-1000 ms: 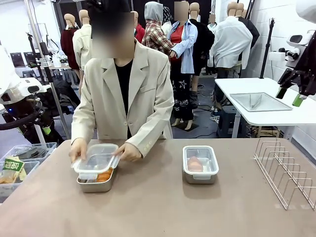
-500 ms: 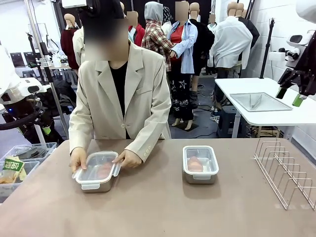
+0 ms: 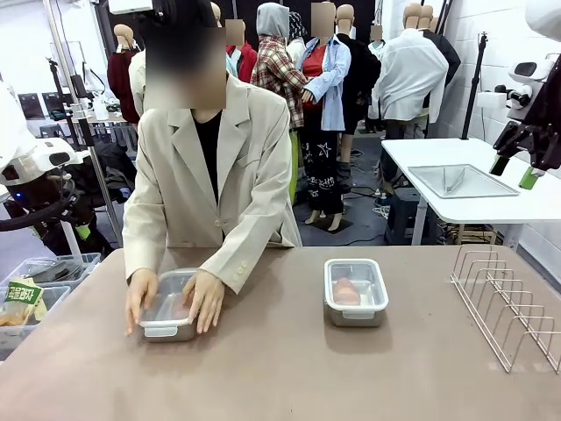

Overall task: Place the bread in airtight containers.
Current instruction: Release when the human grabs the Airtight Container lid.

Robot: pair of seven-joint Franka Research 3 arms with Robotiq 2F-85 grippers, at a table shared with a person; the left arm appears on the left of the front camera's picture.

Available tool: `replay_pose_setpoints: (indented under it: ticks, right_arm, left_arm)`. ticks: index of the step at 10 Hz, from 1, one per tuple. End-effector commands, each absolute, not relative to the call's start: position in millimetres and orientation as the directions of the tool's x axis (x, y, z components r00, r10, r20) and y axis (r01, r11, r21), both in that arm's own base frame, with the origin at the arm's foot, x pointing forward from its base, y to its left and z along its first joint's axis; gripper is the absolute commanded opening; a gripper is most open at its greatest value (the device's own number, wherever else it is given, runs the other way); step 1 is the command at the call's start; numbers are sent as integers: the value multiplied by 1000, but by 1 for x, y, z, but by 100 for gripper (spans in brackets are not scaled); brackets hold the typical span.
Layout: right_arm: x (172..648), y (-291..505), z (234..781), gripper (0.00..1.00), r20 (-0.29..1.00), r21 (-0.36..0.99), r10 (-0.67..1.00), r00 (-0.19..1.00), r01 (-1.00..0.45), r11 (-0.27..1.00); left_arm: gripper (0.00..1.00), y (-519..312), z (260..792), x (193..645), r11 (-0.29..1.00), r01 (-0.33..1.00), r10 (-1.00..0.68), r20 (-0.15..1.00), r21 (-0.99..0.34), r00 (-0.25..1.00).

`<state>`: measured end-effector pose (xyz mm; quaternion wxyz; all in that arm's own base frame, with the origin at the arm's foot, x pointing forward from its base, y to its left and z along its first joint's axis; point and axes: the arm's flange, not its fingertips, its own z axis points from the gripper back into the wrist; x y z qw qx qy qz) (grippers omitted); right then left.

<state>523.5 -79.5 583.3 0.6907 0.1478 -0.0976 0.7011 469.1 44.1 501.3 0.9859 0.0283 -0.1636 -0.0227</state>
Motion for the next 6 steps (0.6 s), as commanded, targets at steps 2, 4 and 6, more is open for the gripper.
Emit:
replay_pose_setpoints:
  ticks: [2, 4, 6]
  right_arm:
    - [524, -79, 583, 100, 341, 71, 940, 4, -997, -22]
    - [524, -79, 583, 100, 341, 71, 940, 4, -997, -22]
    - [524, -79, 583, 100, 341, 71, 940, 4, -997, -22]
  left_arm:
    - [100, 44, 502, 468, 998, 19, -39, 324, 66, 945]
    - [100, 44, 502, 468, 998, 19, -39, 324, 66, 945]
    - [100, 44, 502, 468, 998, 19, -39, 324, 66, 945]
